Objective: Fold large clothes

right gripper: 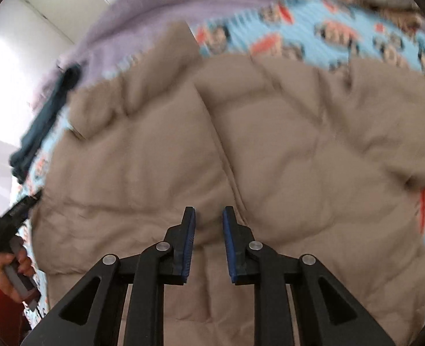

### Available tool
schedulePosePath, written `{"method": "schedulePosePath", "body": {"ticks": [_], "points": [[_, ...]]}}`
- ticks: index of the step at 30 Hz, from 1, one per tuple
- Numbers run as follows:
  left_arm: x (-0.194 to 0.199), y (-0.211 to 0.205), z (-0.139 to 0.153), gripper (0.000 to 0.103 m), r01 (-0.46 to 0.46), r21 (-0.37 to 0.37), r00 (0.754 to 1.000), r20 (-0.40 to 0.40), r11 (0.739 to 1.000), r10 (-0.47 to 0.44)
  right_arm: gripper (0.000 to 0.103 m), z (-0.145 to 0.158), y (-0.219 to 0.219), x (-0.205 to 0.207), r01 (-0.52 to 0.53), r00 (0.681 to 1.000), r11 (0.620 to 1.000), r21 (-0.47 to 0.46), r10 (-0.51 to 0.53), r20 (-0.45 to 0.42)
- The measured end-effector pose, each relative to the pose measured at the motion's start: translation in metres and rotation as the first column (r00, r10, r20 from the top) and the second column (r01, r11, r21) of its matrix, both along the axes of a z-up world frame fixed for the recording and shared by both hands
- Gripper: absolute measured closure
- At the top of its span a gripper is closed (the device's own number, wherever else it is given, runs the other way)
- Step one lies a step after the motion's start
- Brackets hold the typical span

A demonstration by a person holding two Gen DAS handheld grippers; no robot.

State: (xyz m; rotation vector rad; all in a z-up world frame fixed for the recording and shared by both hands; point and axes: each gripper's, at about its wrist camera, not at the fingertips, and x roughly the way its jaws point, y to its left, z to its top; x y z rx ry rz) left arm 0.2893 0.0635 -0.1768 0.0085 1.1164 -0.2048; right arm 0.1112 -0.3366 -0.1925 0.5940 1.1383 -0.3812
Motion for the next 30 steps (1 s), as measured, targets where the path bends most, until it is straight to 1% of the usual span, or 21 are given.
{"method": "schedulePosePath", "body": {"ticks": [2,4,7,10,11,12,14,16,18,22,24,26,27,29,30], "points": [[0.002,0.006,-0.004,0.030,-0.015,-0.012,1.000,-0.011,1.000,0.015,0.082,-0.013,-0.004,-0.007,0.008,1.000,0.999,0.052,-0.008,-0.003],[0.003,0.008,0.000,0.030,-0.030,-0.004,0.999,-0.025,1.000,0.030,0.082,-0.011,-0.003,-0.011,-0.004,1.000,0.999,0.048,0.005,-0.005],[-0.005,0.008,0.020,0.030,-0.033,0.013,0.999,-0.011,0.999,0.034,0.081,-0.002,-0.009,-0.020,0.001,1.000,0.998,0.057,0.000,-0.010],[-0.025,0.003,0.044,0.030,0.011,0.020,1.000,0.017,1.000,-0.011,0.079,0.010,-0.018,-0.039,0.033,0.999,0.996,0.078,-0.033,0.001],[-0.033,0.000,0.051,0.030,0.027,0.026,0.999,0.023,0.999,-0.028,0.074,0.013,-0.021,-0.045,0.042,0.999,0.995,0.088,-0.043,0.004],[-0.044,-0.006,0.059,0.030,0.049,0.035,0.998,0.026,0.998,-0.050,0.065,0.016,-0.025,-0.053,0.055,0.998,0.993,0.102,-0.056,0.007],[-0.061,-0.016,0.067,0.030,0.081,0.044,0.997,0.014,0.996,-0.082,0.056,0.021,-0.029,-0.067,0.074,0.997,0.990,0.120,-0.075,0.009],[-0.080,-0.028,0.070,0.030,0.111,0.042,0.994,-0.007,0.993,-0.111,0.055,0.025,-0.028,-0.077,0.085,0.996,0.988,0.132,-0.087,0.009],[-0.102,-0.047,0.069,0.030,0.144,0.029,0.989,-0.039,0.989,-0.143,0.046,0.027,-0.030,-0.092,0.098,0.995,0.984,0.146,-0.099,0.002],[-0.145,-0.084,0.067,0.030,0.209,0.025,0.974,-0.095,0.978,-0.206,0.040,0.030,-0.034,-0.115,0.123,0.992,0.977,0.176,-0.125,0.003],[-0.165,-0.103,0.065,0.030,0.244,0.021,0.964,-0.110,0.970,-0.240,0.033,0.032,-0.038,-0.124,0.131,0.991,0.975,0.179,-0.134,0.003],[-0.183,-0.121,0.065,0.030,0.272,0.013,0.954,-0.132,0.962,-0.268,0.029,0.035,-0.041,-0.132,0.136,0.990,0.973,0.184,-0.140,0.006],[-0.190,-0.128,0.064,0.019,0.282,0.004,0.950,-0.139,0.959,-0.279,0.026,0.037,-0.044,-0.137,0.138,0.990,0.973,0.184,-0.141,0.005],[-0.204,-0.139,0.066,0.000,0.288,-0.003,0.949,-0.132,0.958,-0.286,0.025,0.040,-0.049,-0.145,0.138,0.990,0.973,0.185,-0.141,0.007],[-0.211,-0.144,0.069,0.000,0.287,-0.003,0.952,-0.111,0.958,-0.286,0.024,0.041,-0.050,-0.148,0.136,0.990,0.973,0.185,-0.140,0.009]]}}
